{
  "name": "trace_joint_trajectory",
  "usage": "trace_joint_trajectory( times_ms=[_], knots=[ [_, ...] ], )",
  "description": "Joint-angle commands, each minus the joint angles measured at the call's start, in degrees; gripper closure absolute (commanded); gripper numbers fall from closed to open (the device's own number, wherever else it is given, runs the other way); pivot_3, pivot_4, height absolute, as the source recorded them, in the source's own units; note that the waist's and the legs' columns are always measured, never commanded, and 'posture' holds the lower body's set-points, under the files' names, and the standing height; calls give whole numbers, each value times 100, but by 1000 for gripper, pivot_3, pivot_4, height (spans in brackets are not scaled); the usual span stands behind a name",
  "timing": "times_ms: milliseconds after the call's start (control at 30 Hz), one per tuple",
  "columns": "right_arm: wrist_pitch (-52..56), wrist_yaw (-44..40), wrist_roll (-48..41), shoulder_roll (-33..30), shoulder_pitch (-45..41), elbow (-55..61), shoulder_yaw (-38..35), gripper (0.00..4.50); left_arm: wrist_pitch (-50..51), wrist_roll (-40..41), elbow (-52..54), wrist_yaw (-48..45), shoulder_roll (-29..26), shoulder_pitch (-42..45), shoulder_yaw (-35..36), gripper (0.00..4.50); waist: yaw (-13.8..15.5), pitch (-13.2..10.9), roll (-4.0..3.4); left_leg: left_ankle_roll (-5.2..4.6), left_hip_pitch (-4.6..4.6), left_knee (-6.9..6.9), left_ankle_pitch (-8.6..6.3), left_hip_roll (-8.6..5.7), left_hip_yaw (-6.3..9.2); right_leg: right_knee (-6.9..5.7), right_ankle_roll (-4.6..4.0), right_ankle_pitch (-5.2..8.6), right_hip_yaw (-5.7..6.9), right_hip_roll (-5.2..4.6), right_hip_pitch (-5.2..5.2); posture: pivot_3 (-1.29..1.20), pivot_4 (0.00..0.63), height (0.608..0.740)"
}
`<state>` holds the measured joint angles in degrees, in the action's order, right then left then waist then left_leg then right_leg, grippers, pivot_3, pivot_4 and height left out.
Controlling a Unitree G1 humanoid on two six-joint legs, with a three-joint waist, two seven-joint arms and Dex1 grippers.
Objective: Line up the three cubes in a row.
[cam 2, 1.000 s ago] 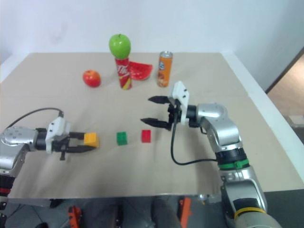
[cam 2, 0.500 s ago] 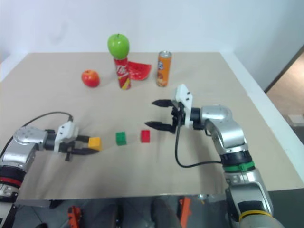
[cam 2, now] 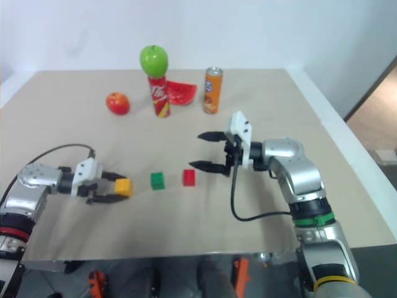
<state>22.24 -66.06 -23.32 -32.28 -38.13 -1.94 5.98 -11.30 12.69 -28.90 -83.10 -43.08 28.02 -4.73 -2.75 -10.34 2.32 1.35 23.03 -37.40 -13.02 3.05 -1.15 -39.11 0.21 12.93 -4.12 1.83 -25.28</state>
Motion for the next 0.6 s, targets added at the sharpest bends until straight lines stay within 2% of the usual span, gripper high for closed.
trace_joint_trajectory(
  times_ms=[33, 67, 167, 333, 433, 600],
  knots=[
    [-99, -30, -56, -53, -5, 182, -137, 0, -51, -182, -11, 48, -90, -100, -30, 180, -1, 0, 0, 0, 0, 1, 0, 1, -1, 0, -2, 2, -1, 0, 0, 0, 150, 740],
    [-106, -31, -52, -53, 2, 185, -134, 0, -31, -145, 66, 67, -118, -125, 20, 52, -1, 0, 0, -1, 1, 1, -1, 1, -2, 0, -4, 3, -1, 0, -1, 0, 150, 740],
    [-114, -23, -58, -60, 26, 208, -145, 0, 238, 43, 560, 96, -274, -283, 187, 52, -8, 0, 0, -6, 3, 3, -5, 2, -5, 1, -6, 11, -3, 0, -3, 0, 150, 740],
    [-34, -3, -166, -104, 19, 282, -260, 0, 1351, 684, 1852, 296, -640, -745, 670, 52, -5, -1, -1, -11, 11, 9, -12, 11, -4, 2, -11, 21, 0, 2, -11, 0, 150, 740],
    [116, 64, -329, -116, 6, 415, -400, 0, 2892, 1551, 2987, 969, -795, -1084, 1360, 52, 1, -2, -1, -11, 17, 5, -12, 17, 2, 1, -12, 21, 7, 2, -11, 0, 150, 740],
    [-2, 361, -261, -49, 3, 402, -540, 0, 3875, 1994, 3810, 2323, -505, -1288, 2127, 52, 3, -2, -2, -10, 7, 0, -11, 12, 1, 1, -4, 17, 6, 0, -3, 0, 150, 740]
  ],
)
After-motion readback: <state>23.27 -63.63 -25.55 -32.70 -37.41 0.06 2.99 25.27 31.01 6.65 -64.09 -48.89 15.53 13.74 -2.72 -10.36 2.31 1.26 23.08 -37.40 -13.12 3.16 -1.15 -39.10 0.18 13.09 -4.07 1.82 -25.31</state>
